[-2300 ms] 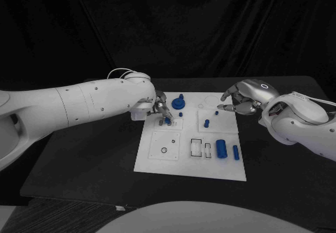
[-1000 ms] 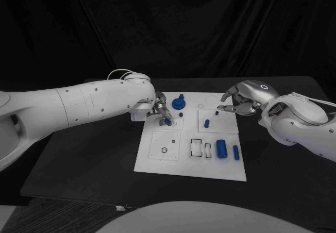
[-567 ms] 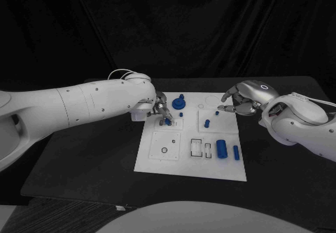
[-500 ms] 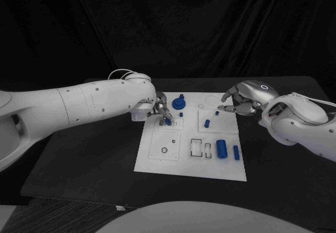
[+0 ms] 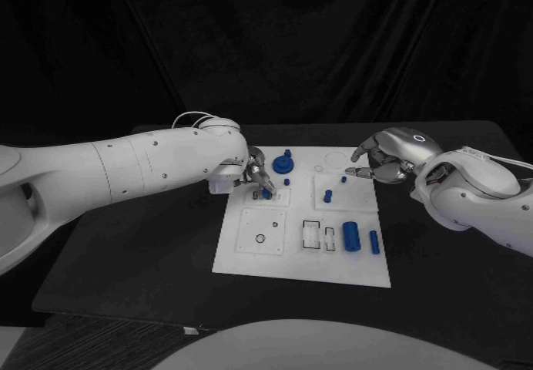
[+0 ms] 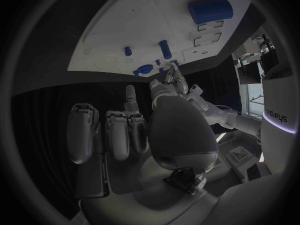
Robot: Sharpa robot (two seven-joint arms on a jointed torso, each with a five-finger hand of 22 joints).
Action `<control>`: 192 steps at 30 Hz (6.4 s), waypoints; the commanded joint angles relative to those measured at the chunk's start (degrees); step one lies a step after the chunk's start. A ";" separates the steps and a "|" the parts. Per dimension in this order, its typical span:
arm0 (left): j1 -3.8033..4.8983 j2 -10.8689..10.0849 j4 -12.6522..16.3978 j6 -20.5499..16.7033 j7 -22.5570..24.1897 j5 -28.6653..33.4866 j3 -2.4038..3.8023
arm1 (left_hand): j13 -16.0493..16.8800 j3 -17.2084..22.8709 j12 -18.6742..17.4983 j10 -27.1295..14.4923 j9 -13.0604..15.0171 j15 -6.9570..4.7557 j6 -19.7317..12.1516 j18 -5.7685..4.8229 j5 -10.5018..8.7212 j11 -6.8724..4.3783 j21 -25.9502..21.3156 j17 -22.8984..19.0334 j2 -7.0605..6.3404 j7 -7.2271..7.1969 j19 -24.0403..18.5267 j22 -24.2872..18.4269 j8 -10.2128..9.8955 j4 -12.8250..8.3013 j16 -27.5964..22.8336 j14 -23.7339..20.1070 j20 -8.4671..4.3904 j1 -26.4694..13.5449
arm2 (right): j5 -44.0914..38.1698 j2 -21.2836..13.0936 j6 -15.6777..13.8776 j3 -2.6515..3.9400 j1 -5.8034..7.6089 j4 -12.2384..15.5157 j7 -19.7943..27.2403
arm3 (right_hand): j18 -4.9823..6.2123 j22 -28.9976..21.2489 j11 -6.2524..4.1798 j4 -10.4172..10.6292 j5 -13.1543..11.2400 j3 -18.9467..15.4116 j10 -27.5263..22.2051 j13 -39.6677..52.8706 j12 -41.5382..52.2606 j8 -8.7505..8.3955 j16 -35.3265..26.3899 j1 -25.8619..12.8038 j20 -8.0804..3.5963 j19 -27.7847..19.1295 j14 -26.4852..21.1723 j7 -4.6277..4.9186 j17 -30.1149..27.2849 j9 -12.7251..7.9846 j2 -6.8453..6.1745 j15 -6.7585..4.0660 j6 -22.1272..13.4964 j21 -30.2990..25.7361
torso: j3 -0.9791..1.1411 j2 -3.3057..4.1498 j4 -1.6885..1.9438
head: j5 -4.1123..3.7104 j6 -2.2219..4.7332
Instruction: Assemble the parts on the task board
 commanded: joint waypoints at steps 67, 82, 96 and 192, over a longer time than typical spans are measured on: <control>-0.39 0.36 -0.55 -0.33 0.95 0.19 -0.02 | 15.56 2.49 1.24 6.17 0.33 -0.06 -0.62 1.10 -4.71 -0.08 -1.31 15.48 -0.24 -0.03 -0.49 4.35 -1.12 0.52 0.69 6.41 0.03 -1.28 | -0.35 0.10 0.53 0.05 -0.42 -0.22 -1.32 | 0.14 12.65 0.44 -0.19 0.74 1.88 5.37 15.12 0.95 -0.57 0.54 1.01 0.19 1.24 5.81 0.21 14.77 -0.02 0.59 0.32 -0.27 -0.57 | -0.03 -0.01 0.02 | 0.26 0.01; -0.42 0.49 -0.65 -0.20 1.07 0.19 -0.02 | 15.56 -1.80 1.24 6.17 0.03 0.15 -0.70 1.22 -9.31 0.20 -2.14 15.14 -0.81 0.28 -0.57 4.11 -1.60 3.73 0.42 6.32 0.23 -3.69 | -0.35 0.01 0.53 0.05 -0.43 -0.18 -1.31 | 0.14 12.65 0.44 -0.19 0.74 1.88 5.37 15.12 0.95 -0.57 0.54 1.01 0.19 1.24 5.81 0.21 14.77 -0.02 0.59 0.32 -0.27 -0.57 | 0.01 -0.01 0.00 | 0.23 0.01; -0.44 0.39 -0.69 0.08 1.30 0.19 -0.02 | 15.56 -3.08 1.24 6.17 -0.02 0.18 -0.64 1.27 -10.10 0.22 -2.46 15.05 -0.59 0.26 -0.61 4.01 -1.65 4.80 0.34 6.30 0.27 -4.33 | -0.35 0.15 0.64 0.05 -0.46 -0.28 -1.36 | 0.14 12.65 0.45 -0.24 0.81 1.87 5.37 15.12 0.95 -0.62 0.54 1.13 0.20 1.23 5.81 0.24 14.77 -0.05 0.60 0.33 -0.29 -0.59 | -0.01 0.00 0.01 | 0.37 0.01; 1.54 0.49 -11.91 -0.67 8.44 -4.10 -0.01 | 15.56 -17.39 1.24 6.17 19.84 0.25 -8.44 0.21 -12.14 0.01 1.41 15.93 0.71 -0.36 2.12 9.47 13.32 11.76 1.02 6.53 0.35 1.73 | -0.35 -1.77 -5.34 0.05 -0.51 3.68 3.31 | -0.12 13.02 0.50 -0.22 4.60 2.14 5.37 15.12 0.95 -0.54 0.79 1.99 0.22 1.79 5.93 0.13 15.30 -0.17 1.13 0.38 0.59 0.47 | 0.00 0.03 0.01 | -0.24 0.01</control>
